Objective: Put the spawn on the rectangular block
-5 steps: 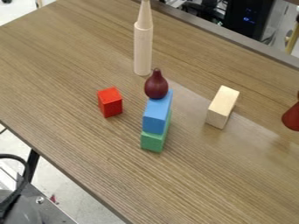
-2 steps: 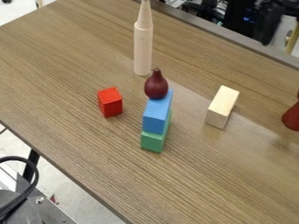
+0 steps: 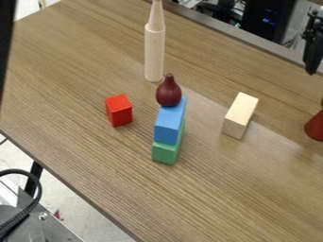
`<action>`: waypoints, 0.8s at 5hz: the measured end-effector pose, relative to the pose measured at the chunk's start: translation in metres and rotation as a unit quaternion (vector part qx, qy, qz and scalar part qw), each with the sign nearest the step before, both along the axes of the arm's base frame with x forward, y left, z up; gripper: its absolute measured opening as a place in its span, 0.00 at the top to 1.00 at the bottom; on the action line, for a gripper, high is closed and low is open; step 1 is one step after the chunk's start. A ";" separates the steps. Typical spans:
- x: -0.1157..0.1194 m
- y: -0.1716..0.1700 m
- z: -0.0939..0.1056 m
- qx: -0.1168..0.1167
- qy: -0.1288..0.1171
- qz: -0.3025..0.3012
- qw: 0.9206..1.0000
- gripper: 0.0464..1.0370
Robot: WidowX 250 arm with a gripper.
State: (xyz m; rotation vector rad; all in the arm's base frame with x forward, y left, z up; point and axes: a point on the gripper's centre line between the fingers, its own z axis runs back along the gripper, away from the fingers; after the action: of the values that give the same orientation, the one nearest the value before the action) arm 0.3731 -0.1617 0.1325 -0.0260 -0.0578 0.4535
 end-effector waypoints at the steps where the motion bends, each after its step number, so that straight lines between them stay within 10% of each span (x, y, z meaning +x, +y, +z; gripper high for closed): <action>1: 0.004 -0.008 -0.012 0.001 0.003 -0.009 1.000 0.04; 4: 0.019 -0.014 -0.027 -0.002 -0.013 -0.011 1.000 0.04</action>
State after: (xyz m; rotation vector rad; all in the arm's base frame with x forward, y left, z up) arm 0.3922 -0.1756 0.1051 -0.0373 -0.0822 0.4314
